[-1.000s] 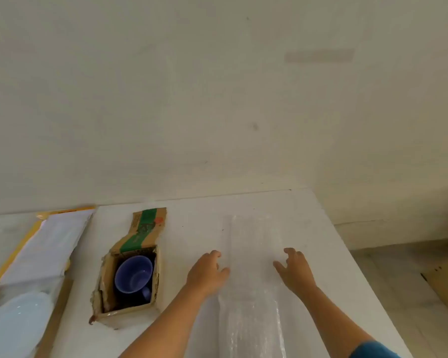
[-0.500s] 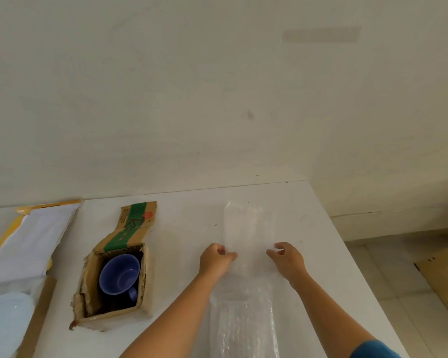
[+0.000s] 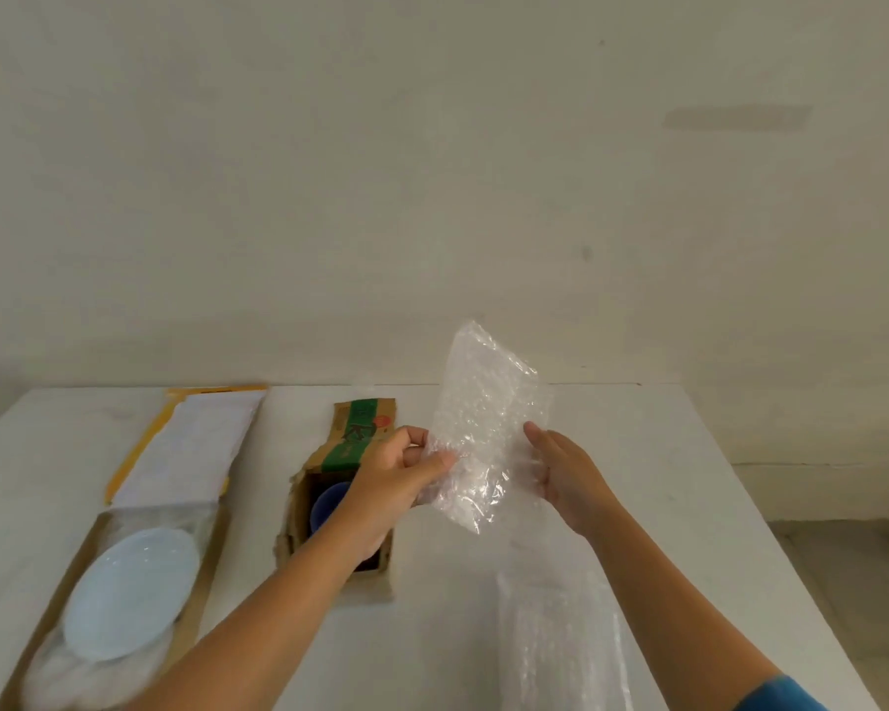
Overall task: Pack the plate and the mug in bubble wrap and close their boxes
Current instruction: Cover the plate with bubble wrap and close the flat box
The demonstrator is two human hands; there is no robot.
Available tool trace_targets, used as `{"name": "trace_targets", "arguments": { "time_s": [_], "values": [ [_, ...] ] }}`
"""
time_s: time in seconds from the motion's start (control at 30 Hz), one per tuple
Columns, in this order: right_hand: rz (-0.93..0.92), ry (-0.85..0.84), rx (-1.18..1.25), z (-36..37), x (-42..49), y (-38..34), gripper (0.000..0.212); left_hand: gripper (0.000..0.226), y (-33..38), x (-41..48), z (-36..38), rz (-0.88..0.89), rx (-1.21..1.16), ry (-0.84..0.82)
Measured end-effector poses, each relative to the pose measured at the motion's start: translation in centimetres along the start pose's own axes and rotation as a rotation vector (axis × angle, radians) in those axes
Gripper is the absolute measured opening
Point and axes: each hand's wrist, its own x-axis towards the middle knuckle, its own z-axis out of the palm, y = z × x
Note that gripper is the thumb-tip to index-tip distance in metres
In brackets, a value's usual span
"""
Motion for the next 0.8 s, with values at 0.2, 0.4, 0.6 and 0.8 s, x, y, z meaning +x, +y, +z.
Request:
{"name": "trace_targets", "arguments": {
  "time_s": [0.2,0.4,0.6,0.8],
  "values": [
    [-0.130,-0.057,-0.154,10.0,-3.2,-0.9,0.015,0.026,-1.2,-5.4,-9.3,0.059,-0.031,0.177],
    [-0.152,-0.065,-0.367,21.2,-4.9,2.4,0.020,0.015,-5.8,-9.1,-20.1,0.001,-0.041,0.297],
    [-0.063,-0.065,-0.427,29.7,-5.4,7.6,0.029,0.007,-10.1,-11.3,-29.4,-0.067,0.133,0.379],
    [0.007,0.011,-0.506,34.6,-5.2,12.3,0.039,0.031,-13.0,-11.7,-34.5,-0.048,0.419,0.431]
  ]
}}
